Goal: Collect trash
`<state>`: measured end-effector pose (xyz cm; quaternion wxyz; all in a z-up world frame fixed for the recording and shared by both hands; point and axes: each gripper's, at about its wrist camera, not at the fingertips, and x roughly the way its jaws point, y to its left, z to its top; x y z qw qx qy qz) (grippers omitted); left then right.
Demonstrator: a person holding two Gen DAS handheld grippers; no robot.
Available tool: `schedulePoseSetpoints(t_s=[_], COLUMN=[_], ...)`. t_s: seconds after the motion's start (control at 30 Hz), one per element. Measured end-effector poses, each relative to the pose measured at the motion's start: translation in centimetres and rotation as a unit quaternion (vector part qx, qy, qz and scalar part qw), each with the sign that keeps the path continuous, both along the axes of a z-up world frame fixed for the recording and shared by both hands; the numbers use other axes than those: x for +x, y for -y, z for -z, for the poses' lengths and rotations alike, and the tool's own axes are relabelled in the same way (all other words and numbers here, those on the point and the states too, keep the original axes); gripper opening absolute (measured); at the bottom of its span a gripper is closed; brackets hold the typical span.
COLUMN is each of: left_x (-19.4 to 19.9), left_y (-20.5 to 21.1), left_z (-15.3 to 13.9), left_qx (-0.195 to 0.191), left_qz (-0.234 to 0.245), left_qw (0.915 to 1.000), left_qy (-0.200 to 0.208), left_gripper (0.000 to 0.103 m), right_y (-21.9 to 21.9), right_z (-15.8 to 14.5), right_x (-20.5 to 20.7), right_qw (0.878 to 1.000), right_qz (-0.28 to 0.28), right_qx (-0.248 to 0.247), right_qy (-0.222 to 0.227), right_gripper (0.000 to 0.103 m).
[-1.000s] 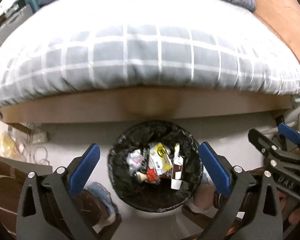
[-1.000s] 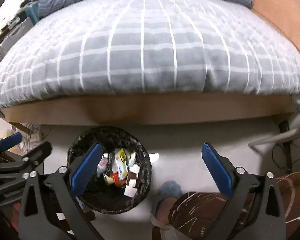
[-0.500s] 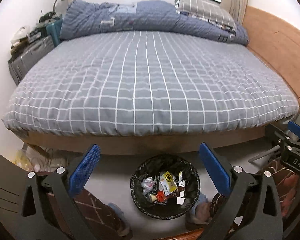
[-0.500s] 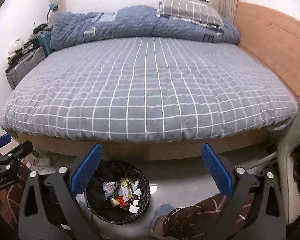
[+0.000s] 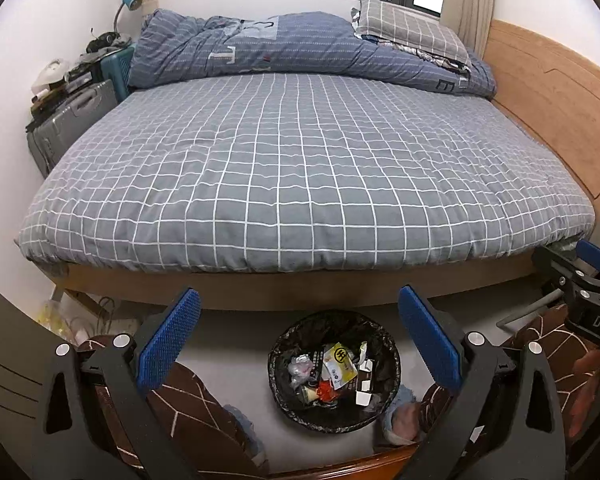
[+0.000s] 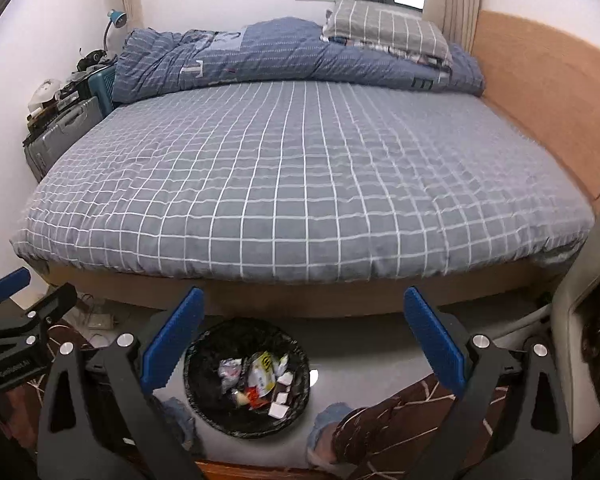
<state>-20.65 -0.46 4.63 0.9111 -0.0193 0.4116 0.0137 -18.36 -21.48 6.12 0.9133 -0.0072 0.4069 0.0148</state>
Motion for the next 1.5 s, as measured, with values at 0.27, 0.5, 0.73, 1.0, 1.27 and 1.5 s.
schedulePoseSetpoints(t_s=[0.27, 0.5, 0.73, 1.0, 1.27, 1.5], left_x=[0.0, -0.1, -0.3, -0.3, -0.2, 0.0], left_y=[0.0, -0.1, 0.4, 0.8, 1.0, 0.5], left_z=[0.1, 0.4, 0.2, 0.2, 0.2, 0.3], left_qx=[0.001, 0.000, 0.012, 0.025, 0.014, 0.009], left_qz=[0.000, -0.003, 0.000, 0.009, 0.012, 0.006], left_qw=[1.0000, 1.0000, 0.9999, 0.9996, 0.9998, 0.9999], left_qy=[0.004, -0.001, 0.005, 0.009, 0.003, -0.002], left_gripper=[0.097, 0.097, 0.097, 0.097, 0.097, 0.097], right_y=[0.0, -0.3, -0.4, -0.2, -0.2, -0.2], right_z=[0.0, 0.2, 0.4, 0.7, 0.8, 0.7], right_x=[-0.2, -0.3, -0.3, -0.1, -0.1, 0.0], right_qw=[1.000, 1.000, 1.000, 1.000, 1.000, 1.000], right_qz=[0.003, -0.002, -0.001, 0.001, 0.001, 0.005], right_qx=[-0.005, -0.009, -0.010, -0.012, -0.015, -0.018], right_qy=[0.004, 0.004, 0.004, 0.006, 0.007, 0.007], right_gripper=[0.096, 0.096, 0.096, 0.096, 0.096, 0.096])
